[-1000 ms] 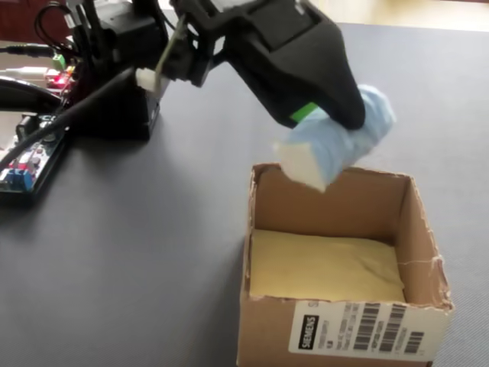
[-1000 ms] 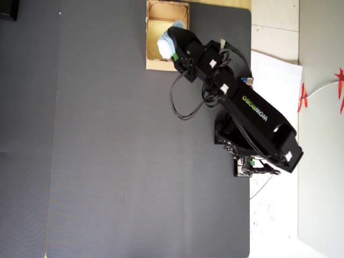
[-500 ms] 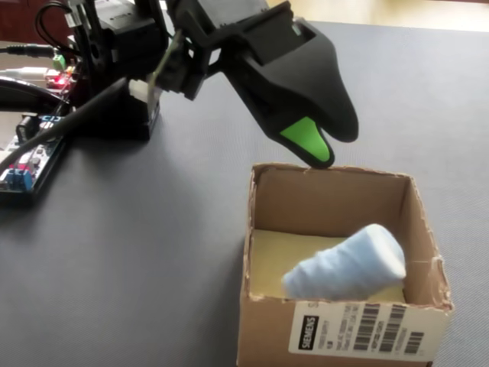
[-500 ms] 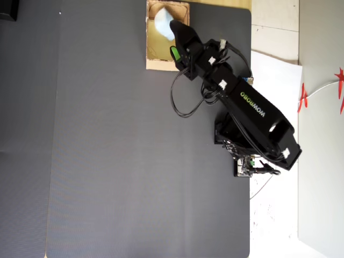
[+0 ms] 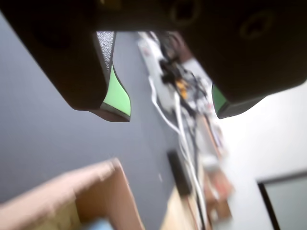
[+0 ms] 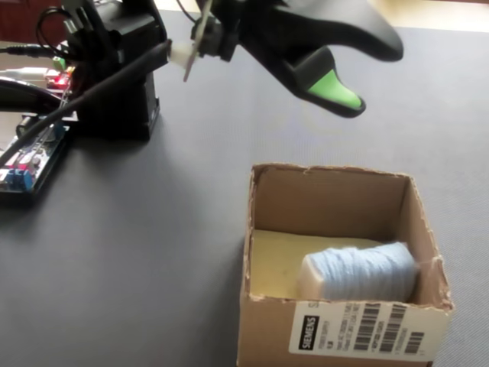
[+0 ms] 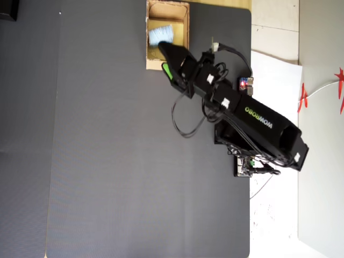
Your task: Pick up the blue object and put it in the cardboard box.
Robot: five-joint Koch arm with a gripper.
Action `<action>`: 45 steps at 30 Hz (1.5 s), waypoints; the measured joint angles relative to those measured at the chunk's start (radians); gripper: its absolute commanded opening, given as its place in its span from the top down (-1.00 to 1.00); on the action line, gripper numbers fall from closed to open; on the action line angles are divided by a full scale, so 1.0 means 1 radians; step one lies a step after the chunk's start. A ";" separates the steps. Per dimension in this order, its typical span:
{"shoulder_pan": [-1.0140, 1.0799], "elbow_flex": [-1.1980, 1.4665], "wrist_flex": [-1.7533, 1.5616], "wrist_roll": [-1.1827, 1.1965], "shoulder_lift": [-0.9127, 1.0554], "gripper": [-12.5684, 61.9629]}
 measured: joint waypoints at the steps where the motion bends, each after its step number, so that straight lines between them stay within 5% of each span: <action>1: -0.031 0.031 -0.006 0.017 0.021 -0.25; 18: -0.440 0.408 -0.066 0.143 0.141 -0.25; 45: -0.457 0.630 -0.123 0.153 0.141 -0.25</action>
